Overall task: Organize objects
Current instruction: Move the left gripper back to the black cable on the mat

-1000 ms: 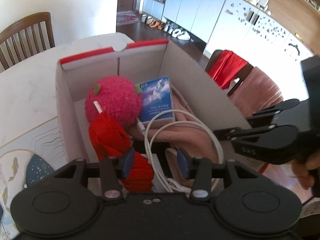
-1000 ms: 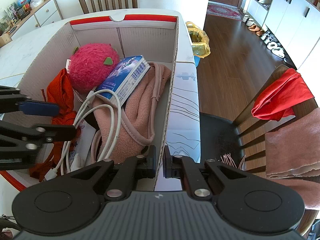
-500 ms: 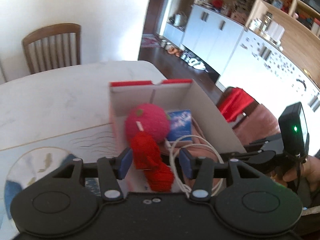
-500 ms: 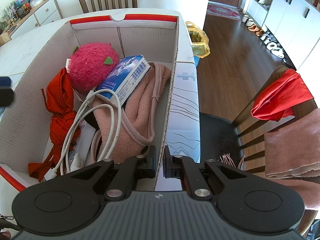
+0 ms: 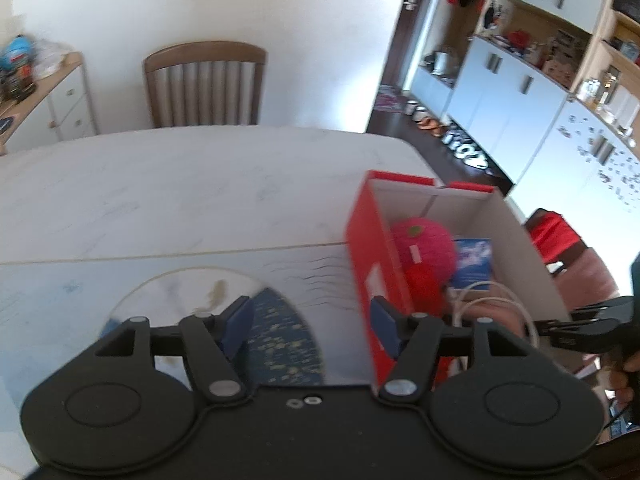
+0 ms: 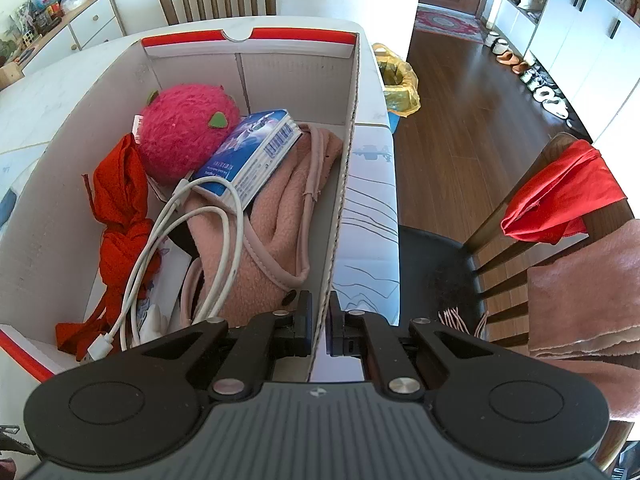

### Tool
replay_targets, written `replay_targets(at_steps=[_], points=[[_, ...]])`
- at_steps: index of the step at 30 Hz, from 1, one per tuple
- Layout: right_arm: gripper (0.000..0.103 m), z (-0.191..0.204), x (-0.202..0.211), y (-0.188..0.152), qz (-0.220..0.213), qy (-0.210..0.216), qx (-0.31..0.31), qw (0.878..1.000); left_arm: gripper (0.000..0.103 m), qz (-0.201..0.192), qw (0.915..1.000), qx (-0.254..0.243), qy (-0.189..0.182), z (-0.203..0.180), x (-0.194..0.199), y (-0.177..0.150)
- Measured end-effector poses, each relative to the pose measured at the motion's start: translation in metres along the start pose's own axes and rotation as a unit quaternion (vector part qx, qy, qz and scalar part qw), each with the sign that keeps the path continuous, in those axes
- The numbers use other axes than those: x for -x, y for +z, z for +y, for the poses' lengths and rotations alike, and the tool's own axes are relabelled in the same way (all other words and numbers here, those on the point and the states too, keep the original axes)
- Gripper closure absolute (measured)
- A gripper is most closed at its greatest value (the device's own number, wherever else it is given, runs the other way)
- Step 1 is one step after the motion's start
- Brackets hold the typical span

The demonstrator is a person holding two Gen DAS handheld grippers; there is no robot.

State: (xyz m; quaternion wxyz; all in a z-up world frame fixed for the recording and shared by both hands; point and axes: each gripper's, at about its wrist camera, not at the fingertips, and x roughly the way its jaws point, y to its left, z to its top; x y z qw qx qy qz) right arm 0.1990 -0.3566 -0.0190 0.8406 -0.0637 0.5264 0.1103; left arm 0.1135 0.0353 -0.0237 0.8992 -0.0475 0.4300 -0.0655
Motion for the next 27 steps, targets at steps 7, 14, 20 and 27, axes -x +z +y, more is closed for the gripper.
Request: replay_targets(at_steps=[7,14,20,27], points=[[0.097,-0.001,0.0,0.0,0.001,-0.002,0.001,1.0,0.013,0.026,0.9991,0.018,0.03,0.021,-0.013,-0.018],[0.097,0.001,-0.001,0.001,0.006,-0.003,0.003,1.0,0.005,0.056,0.9963,0.001,0.065,0.026,-0.045,-0.038],[0.097,0.002,-0.001,0.001,0.006,-0.003,0.003,1.0,0.005,0.076,0.9942,-0.002,0.075,0.032,-0.073,-0.049],[0.097,0.002,-0.001,0.002,0.006,-0.003,0.003,1.0,0.006,0.082,0.9931,-0.013,0.083,0.034,-0.094,-0.048]])
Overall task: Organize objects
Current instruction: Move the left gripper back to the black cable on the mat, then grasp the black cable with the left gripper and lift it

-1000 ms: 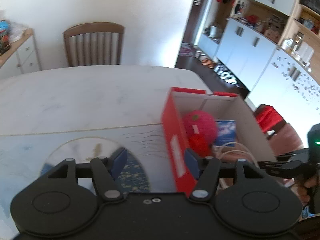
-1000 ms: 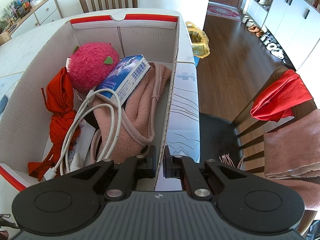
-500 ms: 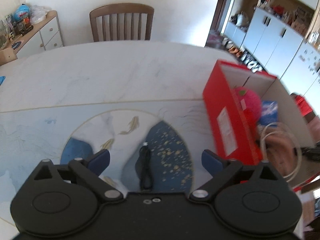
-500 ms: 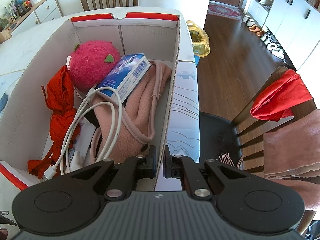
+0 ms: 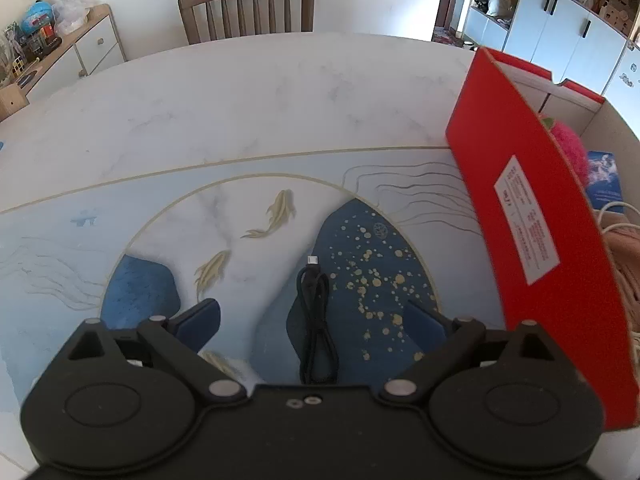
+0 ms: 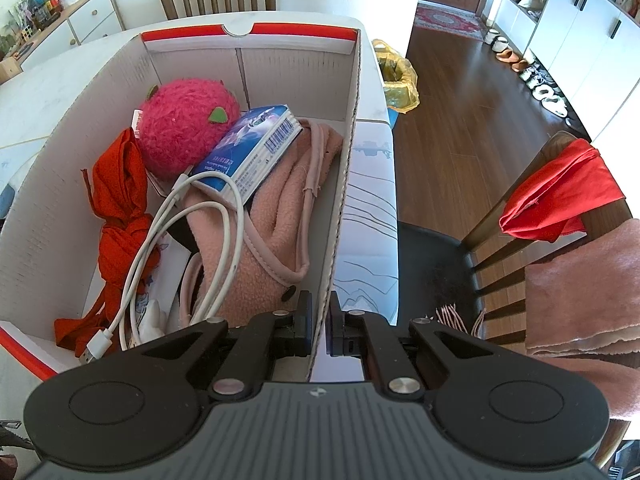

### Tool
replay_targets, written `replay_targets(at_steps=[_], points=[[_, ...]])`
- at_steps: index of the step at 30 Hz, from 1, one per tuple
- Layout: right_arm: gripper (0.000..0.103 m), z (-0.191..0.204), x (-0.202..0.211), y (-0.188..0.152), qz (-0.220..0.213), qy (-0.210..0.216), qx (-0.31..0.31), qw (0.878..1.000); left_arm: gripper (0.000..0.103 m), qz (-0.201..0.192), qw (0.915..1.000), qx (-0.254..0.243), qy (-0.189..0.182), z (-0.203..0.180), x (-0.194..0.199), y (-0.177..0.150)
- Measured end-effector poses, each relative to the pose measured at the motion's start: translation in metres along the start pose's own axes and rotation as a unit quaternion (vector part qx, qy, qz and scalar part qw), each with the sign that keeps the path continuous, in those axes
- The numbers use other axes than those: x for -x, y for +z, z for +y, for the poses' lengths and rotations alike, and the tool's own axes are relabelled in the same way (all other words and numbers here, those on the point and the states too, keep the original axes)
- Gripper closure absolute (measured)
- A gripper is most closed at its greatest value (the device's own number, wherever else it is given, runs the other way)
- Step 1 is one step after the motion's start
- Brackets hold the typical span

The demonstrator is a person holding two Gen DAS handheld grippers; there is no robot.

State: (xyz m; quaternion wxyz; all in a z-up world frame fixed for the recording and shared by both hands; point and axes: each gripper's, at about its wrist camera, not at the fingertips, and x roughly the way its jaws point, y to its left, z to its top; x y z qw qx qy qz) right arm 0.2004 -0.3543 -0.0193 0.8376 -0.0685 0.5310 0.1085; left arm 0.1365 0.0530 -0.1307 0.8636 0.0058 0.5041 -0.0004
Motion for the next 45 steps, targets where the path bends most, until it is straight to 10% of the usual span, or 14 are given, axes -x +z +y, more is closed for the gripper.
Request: replay_targets(at_steps=[15,32,45], points=[[0.097,-0.001,0.0,-0.003,0.002,-0.001,-0.001,1.0,0.035,0.001,0.9998,-0.001,0.022,0.002,-0.02,0.002],[0.097,-0.001,-0.001,-0.004,0.002,-0.002,-0.002,1.0,0.099,-0.001,1.0,0.001,0.0,-0.002,-0.014,0.001],[0.097,-0.001,-0.001,-0.006,0.002,-0.002,-0.003,1.0,0.102,-0.054,0.9979,0.01,-0.035,-0.008,0.036,0.009]])
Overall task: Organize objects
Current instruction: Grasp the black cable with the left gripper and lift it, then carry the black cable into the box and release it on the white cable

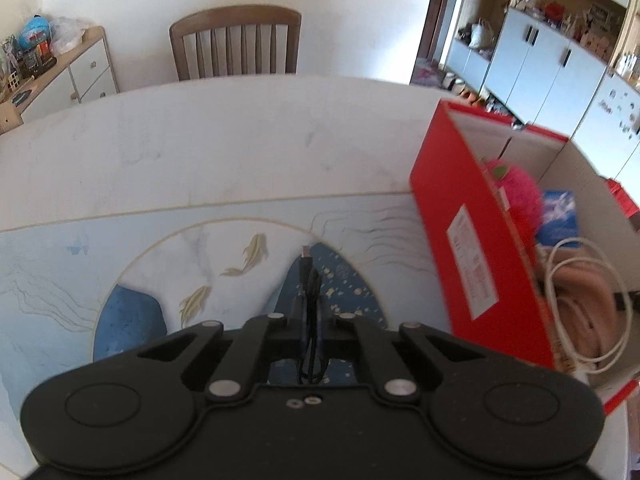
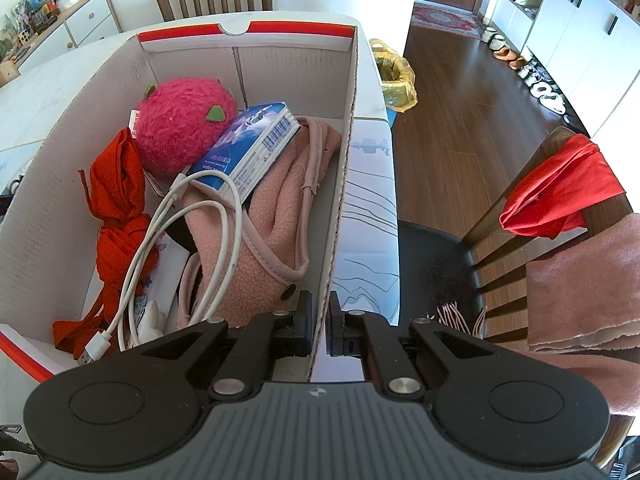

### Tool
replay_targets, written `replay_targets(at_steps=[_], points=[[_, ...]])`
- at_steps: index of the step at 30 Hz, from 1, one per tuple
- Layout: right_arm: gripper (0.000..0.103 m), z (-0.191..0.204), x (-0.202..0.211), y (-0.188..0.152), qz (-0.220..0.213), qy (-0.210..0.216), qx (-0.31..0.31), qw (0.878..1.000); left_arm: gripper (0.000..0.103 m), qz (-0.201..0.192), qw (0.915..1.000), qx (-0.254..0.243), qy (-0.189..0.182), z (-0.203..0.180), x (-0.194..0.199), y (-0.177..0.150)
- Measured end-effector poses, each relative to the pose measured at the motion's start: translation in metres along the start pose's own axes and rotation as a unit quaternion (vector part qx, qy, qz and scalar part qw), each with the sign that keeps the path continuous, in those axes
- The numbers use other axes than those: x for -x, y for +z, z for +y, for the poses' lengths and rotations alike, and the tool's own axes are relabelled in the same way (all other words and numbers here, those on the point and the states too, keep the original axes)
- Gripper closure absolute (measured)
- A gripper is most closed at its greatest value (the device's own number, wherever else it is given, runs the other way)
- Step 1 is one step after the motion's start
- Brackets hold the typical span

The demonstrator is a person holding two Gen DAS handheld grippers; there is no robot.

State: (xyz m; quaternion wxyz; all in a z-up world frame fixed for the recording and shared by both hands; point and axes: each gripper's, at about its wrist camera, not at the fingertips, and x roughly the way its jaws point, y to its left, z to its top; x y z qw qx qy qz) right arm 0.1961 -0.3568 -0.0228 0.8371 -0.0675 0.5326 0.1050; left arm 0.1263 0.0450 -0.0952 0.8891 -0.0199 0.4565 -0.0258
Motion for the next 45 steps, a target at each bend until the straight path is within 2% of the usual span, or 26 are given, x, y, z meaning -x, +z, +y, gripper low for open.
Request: replay_targets(at_steps=[7,14,21,29,38,41,45], points=[[0.097,0.0,0.0,-0.001,0.0,-0.001,0.001,1.0,0.103,-0.041,0.999,0.004,-0.016,-0.005,0.031,0.009],[0.097,0.0,0.001,0.0,0.0,-0.001,0.001,1.0,0.103,-0.089,0.9954,-0.014,-0.032,-0.014,0.062,0.025],[0.097,-0.001,0.002,0.0,-0.001,-0.001,0.001,1.0,0.103,-0.115,0.9916,-0.021,-0.055,-0.023,0.082,0.038],[0.097,-0.002,0.003,0.0,0.0,-0.001,0.001,1.0,0.103,-0.132,0.9837,-0.051,-0.111,-0.045,0.114,0.057],[0.097,0.002,0.001,0.002,-0.002,-0.001,0.001,1.0,0.103,-0.151,0.9703,-0.088,-0.167,-0.08,0.134,0.069],[0.097,0.002,0.001,0.003,-0.002,-0.001,0.001,1.0,0.103,-0.152,0.9664,-0.101,-0.181,-0.091,0.136,0.071],[0.097,0.004,-0.001,0.003,-0.002,-0.001,0.0,1.0,0.103,-0.129,0.9627,-0.107,-0.213,-0.104,0.127,0.068]])
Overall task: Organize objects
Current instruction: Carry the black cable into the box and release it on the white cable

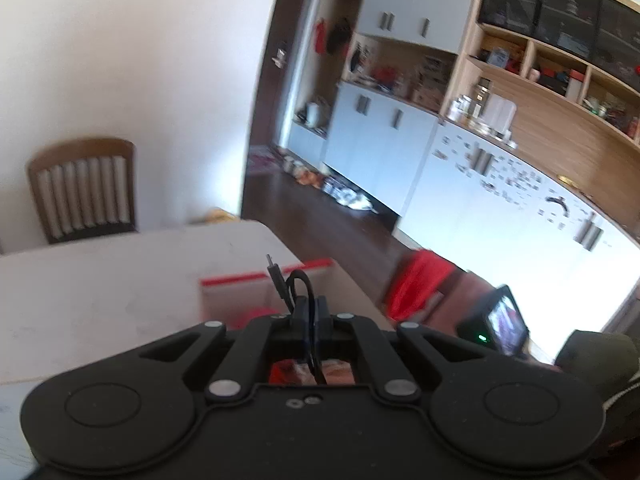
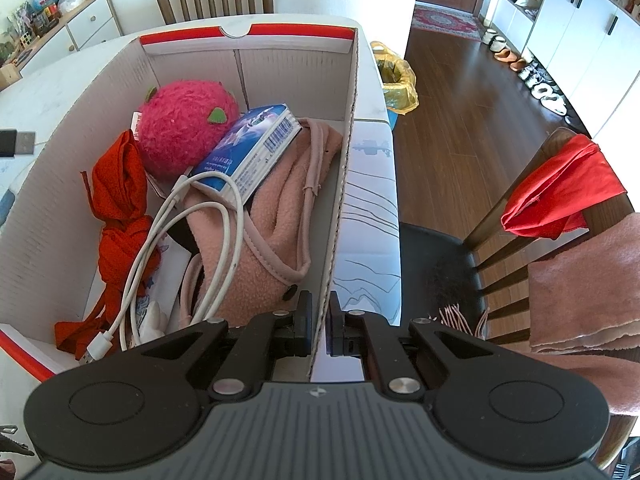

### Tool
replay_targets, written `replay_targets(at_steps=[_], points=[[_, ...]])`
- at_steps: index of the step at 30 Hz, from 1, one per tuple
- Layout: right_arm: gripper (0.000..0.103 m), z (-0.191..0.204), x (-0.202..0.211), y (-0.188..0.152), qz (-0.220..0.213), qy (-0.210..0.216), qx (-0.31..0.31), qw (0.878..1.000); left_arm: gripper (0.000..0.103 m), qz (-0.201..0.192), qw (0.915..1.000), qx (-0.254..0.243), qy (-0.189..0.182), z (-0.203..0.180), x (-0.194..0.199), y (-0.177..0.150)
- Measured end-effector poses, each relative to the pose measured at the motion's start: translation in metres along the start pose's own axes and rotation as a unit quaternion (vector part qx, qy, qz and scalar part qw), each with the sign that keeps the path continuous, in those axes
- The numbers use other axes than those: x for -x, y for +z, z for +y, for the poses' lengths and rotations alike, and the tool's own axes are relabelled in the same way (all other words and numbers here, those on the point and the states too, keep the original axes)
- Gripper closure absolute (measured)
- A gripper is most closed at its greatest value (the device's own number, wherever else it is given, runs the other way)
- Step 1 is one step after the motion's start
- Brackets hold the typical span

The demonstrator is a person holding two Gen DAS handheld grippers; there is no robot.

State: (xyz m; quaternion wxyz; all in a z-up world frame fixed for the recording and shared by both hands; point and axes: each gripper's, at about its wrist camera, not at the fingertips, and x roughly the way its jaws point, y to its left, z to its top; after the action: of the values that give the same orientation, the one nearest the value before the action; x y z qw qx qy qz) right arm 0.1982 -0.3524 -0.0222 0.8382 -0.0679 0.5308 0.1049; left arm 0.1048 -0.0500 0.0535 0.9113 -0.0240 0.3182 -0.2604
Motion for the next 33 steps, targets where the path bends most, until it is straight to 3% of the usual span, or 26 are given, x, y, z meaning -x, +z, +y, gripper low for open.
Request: replay_targets(at_steps=[9,18,33], points=[[0.097,0.002,0.001,0.002,0.0,0.0,0.002,1.0,0.103,0.079,0.9955,-0.02,-0.048,-0.019,-0.056,-0.024],[0.097,0.004,0.0,0.003,0.001,0.0,0.002,1.0,0.103,0.15,0.9864,-0.031,-0.06,-0.024,-0.105,-0.045],[0.097,0.004,0.0,0.002,0.0,0.001,0.0,1.0,0.103,0.207,0.9775,-0.042,0.005,-0.003,-0.165,-0.057]])
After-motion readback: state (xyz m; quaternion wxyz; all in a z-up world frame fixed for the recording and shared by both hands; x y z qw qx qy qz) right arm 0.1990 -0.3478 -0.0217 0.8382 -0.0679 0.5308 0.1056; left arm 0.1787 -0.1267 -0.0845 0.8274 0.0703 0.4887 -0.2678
